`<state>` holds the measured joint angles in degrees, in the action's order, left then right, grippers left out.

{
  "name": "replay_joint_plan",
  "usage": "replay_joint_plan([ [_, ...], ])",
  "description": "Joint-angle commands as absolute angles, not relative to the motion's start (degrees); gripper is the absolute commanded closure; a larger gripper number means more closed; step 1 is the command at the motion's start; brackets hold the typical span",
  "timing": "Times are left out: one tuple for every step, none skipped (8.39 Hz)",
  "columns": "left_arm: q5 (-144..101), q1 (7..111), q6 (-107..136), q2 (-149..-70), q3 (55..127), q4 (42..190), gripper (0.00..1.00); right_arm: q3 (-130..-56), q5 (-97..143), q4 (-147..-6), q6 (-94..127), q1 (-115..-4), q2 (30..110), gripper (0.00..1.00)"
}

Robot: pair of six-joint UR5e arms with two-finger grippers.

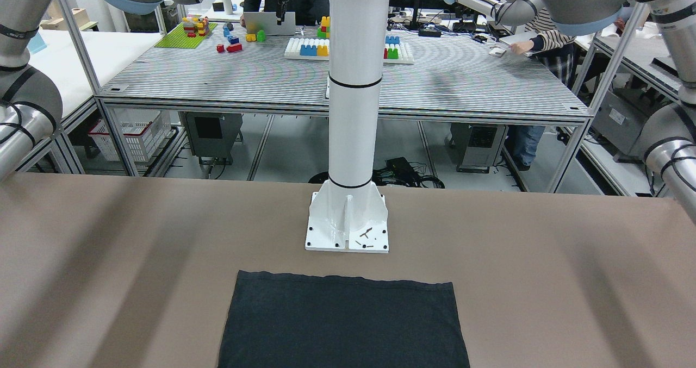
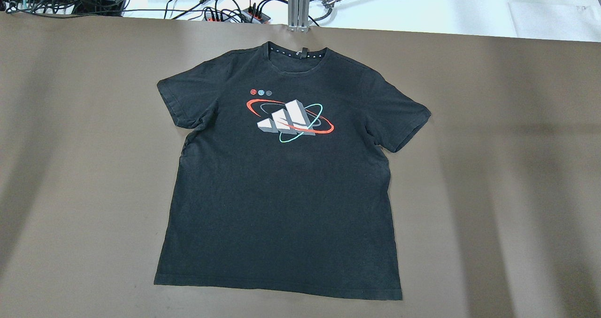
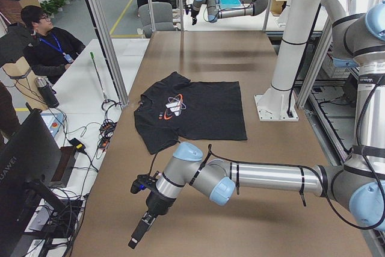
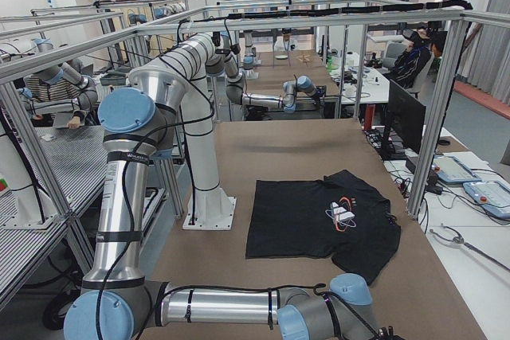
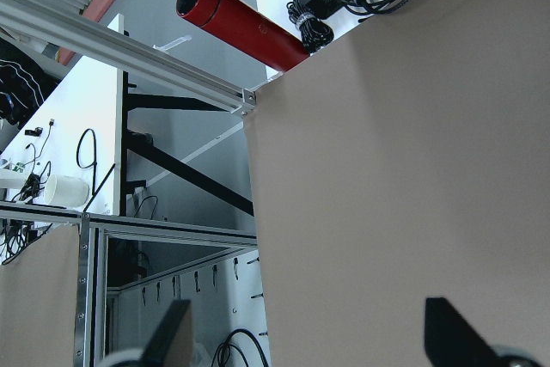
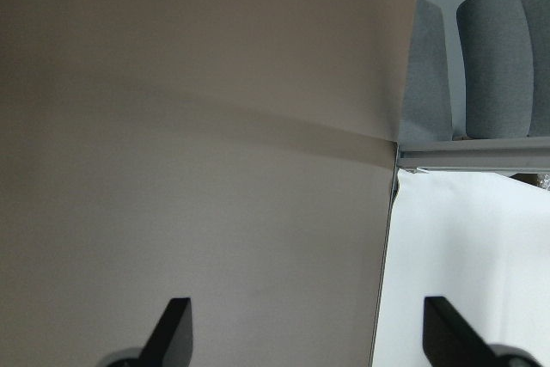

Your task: Fold clothes

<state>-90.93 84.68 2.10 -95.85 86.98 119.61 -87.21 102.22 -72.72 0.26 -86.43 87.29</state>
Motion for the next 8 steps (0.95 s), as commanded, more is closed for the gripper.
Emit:
replay_joint_plan([
  [-90.62, 84.64, 1.76, -94.84, 87.19, 120.06, 0.05, -87.54, 101.95, -72.69, 0.26, -86.40, 87.28, 0.06],
  [-90.79, 84.55, 1.50, -94.92, 87.19, 120.06, 0.05, -87.63, 102.13, -72.69, 0.35, -86.40, 87.28, 0.06],
  [-90.44, 84.55, 1.67, -94.75, 87.10, 120.06, 0.05, -87.63, 102.39, -72.69, 0.44, -86.40, 87.36, 0.06],
  [-89.92, 84.64, 1.76, -94.22, 87.53, 120.06, 0.05, -87.71, 102.48, -72.69, 0.44, -86.40, 87.36, 0.06],
  [-88.00, 84.55, 1.67, -94.13, 87.45, 120.06, 0.05, -87.80, 102.57, -72.69, 0.44, -86.40, 87.36, 0.06],
  [-86.24, 84.64, 1.67, -94.13, 87.89, 120.15, 0.05, -87.89, 102.48, -72.60, 0.61, -86.40, 87.28, 0.06],
  [-86.39, 84.73, 1.58, -94.04, 87.89, 120.15, 0.05, -88.33, 102.39, -72.08, 0.53, -86.40, 87.28, 0.06],
  [-86.31, 84.64, 1.50, -94.04, 87.80, 120.15, 0.05, -87.72, 102.39, -69.11, 0.44, -86.40, 87.36, 0.06],
])
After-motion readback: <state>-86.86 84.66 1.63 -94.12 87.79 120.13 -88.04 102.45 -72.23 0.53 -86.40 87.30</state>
